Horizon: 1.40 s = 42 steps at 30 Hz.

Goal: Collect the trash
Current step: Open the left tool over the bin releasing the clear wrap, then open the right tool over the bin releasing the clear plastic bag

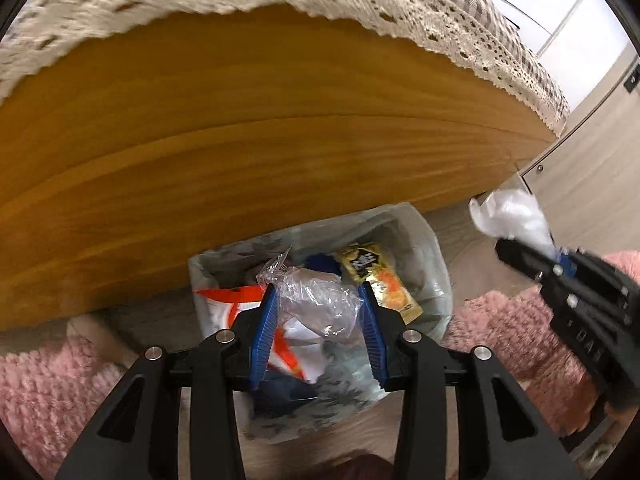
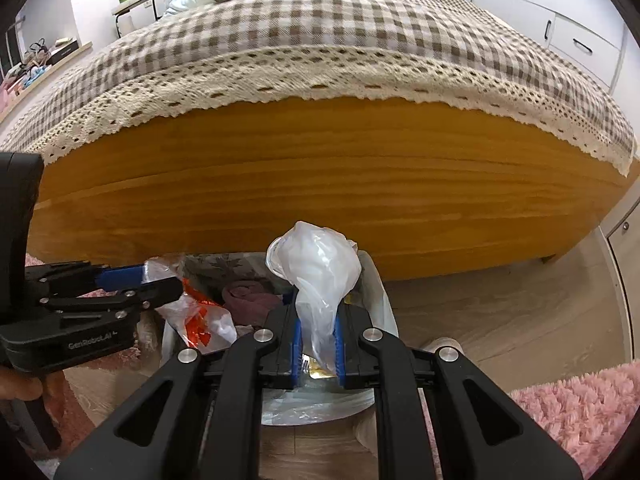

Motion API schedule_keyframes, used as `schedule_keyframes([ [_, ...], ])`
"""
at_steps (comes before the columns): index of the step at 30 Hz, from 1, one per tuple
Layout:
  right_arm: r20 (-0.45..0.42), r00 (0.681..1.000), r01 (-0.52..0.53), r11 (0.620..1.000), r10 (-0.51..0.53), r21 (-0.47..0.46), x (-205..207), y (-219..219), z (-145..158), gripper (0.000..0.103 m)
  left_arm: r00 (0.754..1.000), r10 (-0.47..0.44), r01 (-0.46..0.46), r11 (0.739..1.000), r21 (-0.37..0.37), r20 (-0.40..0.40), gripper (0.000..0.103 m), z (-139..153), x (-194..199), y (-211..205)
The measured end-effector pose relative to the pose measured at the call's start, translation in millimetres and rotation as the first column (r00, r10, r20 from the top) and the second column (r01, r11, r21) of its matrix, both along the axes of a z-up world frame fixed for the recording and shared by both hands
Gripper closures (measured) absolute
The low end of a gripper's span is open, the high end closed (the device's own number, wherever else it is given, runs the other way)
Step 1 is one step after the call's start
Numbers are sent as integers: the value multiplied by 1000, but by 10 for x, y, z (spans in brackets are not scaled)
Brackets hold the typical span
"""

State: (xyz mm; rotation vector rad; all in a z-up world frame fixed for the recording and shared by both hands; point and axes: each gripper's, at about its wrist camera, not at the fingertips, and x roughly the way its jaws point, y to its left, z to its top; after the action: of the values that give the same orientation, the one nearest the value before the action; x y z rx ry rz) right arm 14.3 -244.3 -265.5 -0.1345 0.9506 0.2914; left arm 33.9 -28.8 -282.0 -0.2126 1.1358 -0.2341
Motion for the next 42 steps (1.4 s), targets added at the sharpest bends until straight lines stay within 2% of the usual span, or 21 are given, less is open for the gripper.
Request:
schedule_keyframes([
  [5, -19, 1000, 7, 1000, -8, -23, 31, -39, -88, 91, 1000, -4, 3, 999, -48, -26, 60, -23, 43, -54],
  [7, -28, 1000, 8, 999, -9, -31, 40, -44, -131, 91, 1000, -3, 1, 999, -46, -31, 44, -23, 30, -65],
  [9, -34, 999, 2, 1000, -3, -29, 49, -38, -156, 91, 1000, 5, -6, 998, -55, -16, 35, 9, 5, -38],
  [11, -37, 999, -8, 999, 7, -36, 59, 14, -168, 91, 1000, 22, -23, 999, -48, -11, 14, 38, 3, -26],
  [13, -36, 999, -17, 999, 16, -42, 34, 56, -182, 91, 999, 52, -52, 998, -39, -5, 7, 53, -23, 57],
  [16, -39, 999, -27, 998, 25, -49, 15, 157, -204, 91, 996, 86, -86, 996, -24, -24, 7, 35, -27, 144],
  [19, -46, 998, -36, 998, 33, -60, 5, 218, -242, 91, 993, 103, -106, 993, -46, -48, 7, -23, -34, 210],
  [23, -59, 997, -47, 996, 42, -73, -5, 292, -351, 91, 993, 111, -114, 991, -64, -45, 7, -25, -63, 260],
  [30, -89, 994, -78, 993, 70, -84, 9, 414, -544, 91, 992, 114, -117, 992, -54, -52, 7, -14, -96, 282],
  [34, -107, 990, -102, 990, 91, -98, 43, 542, -655, 91, 991, 122, -123, 992, -16, -58, 7, -37, -95, 303],
  [37, -124, 988, -109, 989, 96, -102, 80, 574, -679, 91, 987, 140, -138, 990, 40, -73, 7, -91, -82, 337],
  [42, -153, 983, -122, 986, 103, -116, 151, 636, -793, 90, 979, 173, -167, 984, 65, -106, 7, -166, -75, 429],
])
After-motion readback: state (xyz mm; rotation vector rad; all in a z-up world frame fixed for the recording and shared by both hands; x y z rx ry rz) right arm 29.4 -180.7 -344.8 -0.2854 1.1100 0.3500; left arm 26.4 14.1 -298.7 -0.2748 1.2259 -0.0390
